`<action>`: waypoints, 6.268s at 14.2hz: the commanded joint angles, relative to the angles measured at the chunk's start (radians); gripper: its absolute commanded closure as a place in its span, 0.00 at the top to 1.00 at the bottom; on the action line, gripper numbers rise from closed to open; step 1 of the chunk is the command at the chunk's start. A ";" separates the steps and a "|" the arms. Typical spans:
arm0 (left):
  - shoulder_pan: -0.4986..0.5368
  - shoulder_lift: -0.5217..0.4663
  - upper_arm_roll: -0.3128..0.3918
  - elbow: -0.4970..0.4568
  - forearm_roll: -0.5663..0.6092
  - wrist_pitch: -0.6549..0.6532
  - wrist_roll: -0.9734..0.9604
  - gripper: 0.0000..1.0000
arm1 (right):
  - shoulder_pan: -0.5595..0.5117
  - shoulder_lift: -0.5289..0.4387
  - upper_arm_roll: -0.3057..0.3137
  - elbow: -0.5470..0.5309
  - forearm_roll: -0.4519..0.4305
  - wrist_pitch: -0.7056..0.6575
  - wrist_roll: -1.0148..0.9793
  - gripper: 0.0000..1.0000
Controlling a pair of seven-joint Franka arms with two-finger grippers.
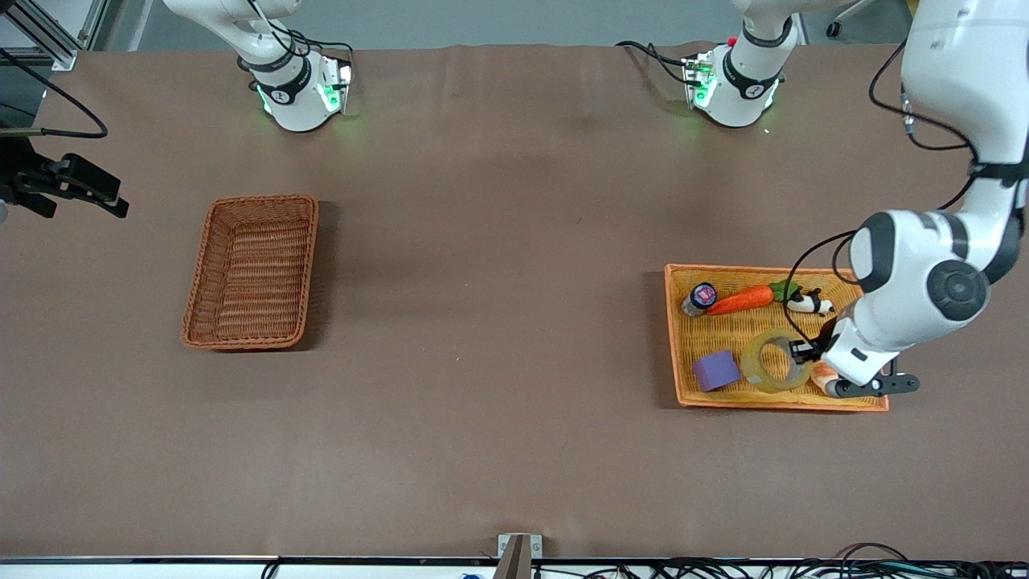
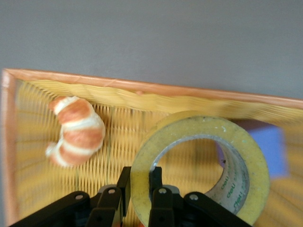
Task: Move tape to another basket
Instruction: 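Lift the tape roll and carry it toward the table middle with the left gripper, then set the tape on the table with the left gripper while the right gripper moves out, then grasp the tape with the right gripper while the left gripper returns to rest, then lift the tape roll and carry it over the brown wicker basket with the right gripper, then lower the tape roll into the basket and open the right gripper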
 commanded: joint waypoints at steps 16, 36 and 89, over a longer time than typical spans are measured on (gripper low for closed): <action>-0.653 0.405 -0.145 0.401 0.018 0.030 -0.820 0.11 | -0.012 -0.002 0.002 0.004 0.023 -0.007 -0.012 1.00; -0.047 -0.137 -0.084 0.337 0.017 -0.447 -0.239 1.00 | 0.348 0.318 0.116 -0.071 0.016 0.388 0.425 1.00; -0.118 -0.572 0.104 0.053 -0.086 -0.622 0.059 1.00 | 0.018 0.129 -0.134 -1.099 -0.208 1.309 -0.148 0.03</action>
